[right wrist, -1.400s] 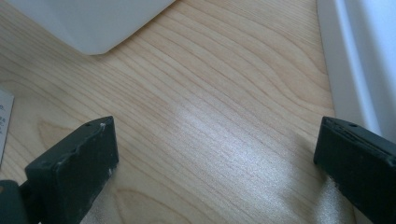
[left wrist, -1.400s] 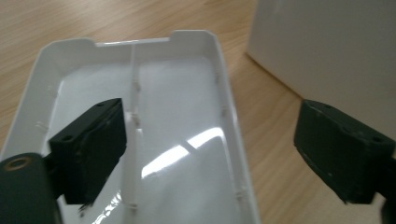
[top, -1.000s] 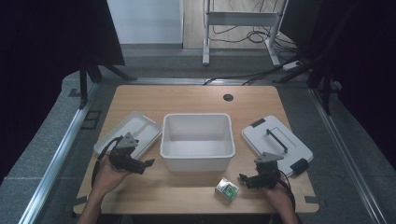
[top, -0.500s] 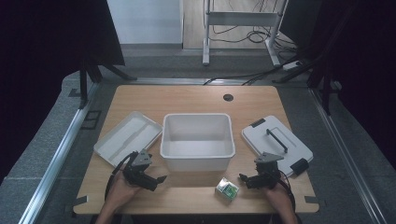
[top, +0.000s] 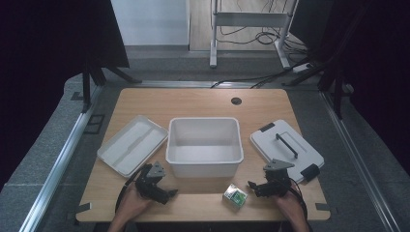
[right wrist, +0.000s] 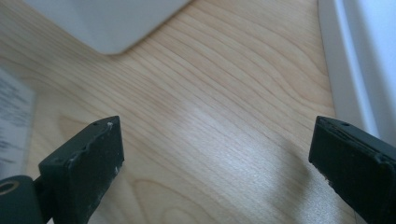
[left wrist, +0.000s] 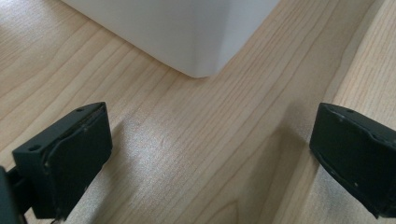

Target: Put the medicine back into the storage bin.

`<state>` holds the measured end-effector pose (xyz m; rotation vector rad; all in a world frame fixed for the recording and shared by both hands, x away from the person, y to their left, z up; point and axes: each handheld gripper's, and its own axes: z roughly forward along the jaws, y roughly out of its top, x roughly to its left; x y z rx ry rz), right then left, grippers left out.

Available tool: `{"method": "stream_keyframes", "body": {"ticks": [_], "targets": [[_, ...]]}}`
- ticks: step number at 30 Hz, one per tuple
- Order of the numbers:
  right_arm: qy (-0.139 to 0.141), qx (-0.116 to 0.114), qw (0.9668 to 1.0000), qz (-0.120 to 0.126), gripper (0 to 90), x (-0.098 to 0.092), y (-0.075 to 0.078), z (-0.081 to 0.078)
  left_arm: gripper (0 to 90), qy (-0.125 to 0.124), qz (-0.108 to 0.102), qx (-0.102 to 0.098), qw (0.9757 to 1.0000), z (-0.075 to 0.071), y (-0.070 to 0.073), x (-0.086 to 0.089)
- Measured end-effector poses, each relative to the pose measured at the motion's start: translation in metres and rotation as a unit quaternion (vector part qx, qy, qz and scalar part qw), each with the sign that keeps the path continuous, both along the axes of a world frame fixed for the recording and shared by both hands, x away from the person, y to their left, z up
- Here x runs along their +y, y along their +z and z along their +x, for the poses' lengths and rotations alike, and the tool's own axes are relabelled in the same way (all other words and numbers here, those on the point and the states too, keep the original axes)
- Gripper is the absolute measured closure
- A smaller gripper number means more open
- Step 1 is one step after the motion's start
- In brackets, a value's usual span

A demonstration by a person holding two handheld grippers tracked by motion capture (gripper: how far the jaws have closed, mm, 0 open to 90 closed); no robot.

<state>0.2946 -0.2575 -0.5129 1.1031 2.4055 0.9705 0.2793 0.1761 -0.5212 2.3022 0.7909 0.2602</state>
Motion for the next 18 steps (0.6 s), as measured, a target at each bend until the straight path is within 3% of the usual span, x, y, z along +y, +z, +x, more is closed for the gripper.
{"method": "stream_keyframes", "body": {"ticks": [6, 11, 18], "targets": [[0.012, -0.007, 0.9999, 0.002, 0.0, 0.001, 0.012, -0.007, 0.0, 0.000, 0.000, 0.001, 1.0000, 0.000, 0.000, 0.000], [0.023, -0.006, 0.9994, 0.026, 0.0, 0.002, 0.029, -0.014, 0.0, 0.001, 0.000, 0.001, 1.0000, 0.000, 0.000, 0.000], [0.049, 0.003, 0.9987, 0.013, 0.0, 0.012, 0.053, -0.028, 0.0, 0.003, 0.000, 0.001, 1.0000, 0.000, 0.000, 0.000]]}}
